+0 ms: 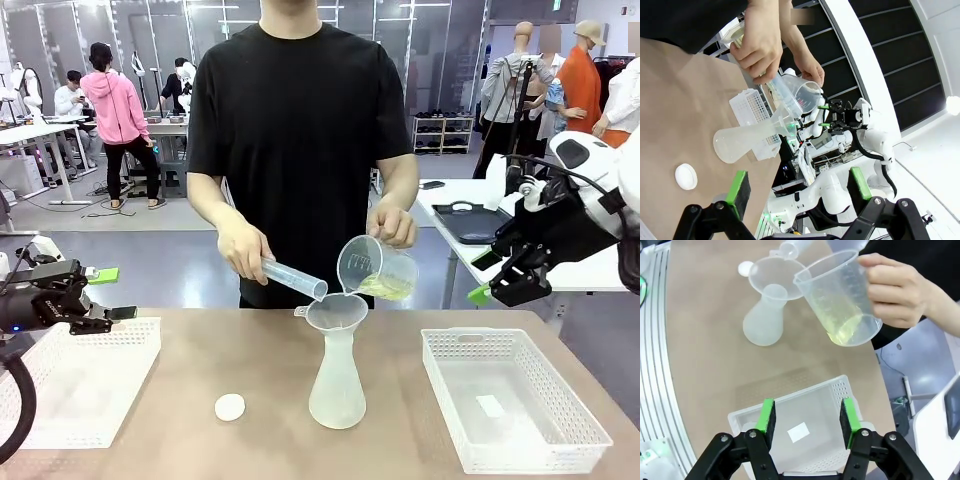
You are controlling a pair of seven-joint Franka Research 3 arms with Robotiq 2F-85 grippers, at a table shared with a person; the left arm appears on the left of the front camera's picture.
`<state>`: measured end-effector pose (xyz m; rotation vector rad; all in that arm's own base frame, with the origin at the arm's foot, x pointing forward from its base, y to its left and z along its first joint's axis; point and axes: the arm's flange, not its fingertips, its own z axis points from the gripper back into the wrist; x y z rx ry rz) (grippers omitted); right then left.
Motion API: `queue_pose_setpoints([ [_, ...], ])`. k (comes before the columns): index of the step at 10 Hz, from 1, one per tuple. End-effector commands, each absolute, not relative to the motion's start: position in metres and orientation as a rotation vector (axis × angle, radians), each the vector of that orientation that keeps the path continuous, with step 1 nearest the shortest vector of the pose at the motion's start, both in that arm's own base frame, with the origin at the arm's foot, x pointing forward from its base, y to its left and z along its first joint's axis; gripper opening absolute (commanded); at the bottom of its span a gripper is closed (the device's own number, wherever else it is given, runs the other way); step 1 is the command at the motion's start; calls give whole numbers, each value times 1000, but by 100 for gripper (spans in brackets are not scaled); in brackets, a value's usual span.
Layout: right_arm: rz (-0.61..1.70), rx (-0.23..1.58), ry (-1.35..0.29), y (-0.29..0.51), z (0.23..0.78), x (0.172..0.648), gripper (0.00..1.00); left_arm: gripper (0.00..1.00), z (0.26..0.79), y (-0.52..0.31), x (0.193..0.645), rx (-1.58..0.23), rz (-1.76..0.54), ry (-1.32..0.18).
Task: Prepare the solutions needed for the experiment.
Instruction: Once the solution is in the Big flask , pick up the Plastic Funnel and place it back into the right Organizing basket.
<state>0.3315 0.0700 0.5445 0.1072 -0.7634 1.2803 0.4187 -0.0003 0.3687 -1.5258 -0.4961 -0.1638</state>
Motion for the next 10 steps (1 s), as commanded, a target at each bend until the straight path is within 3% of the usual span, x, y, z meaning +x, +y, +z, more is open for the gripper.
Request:
queue_pose_setpoints([
  [1, 1336, 98, -776, 69, 543, 332, 66, 100, 369, -1, 419, -1515, -169, -495],
  [3, 1299, 103, -762, 72, 544, 331, 66, 100, 369, -1, 419, -1515, -169, -495],
  [5, 979, 315, -746, 49, 527, 362, 66, 100, 369, -1, 419, -1515, -169, -495],
  [9, 683, 827, -584, -4, 503, 392, 66, 100, 369, -1, 419, -1515, -169, -495],
  [10, 599, 883, -512, -13, 495, 401, 66, 100, 369, -1, 419, -1515, -169, -495],
])
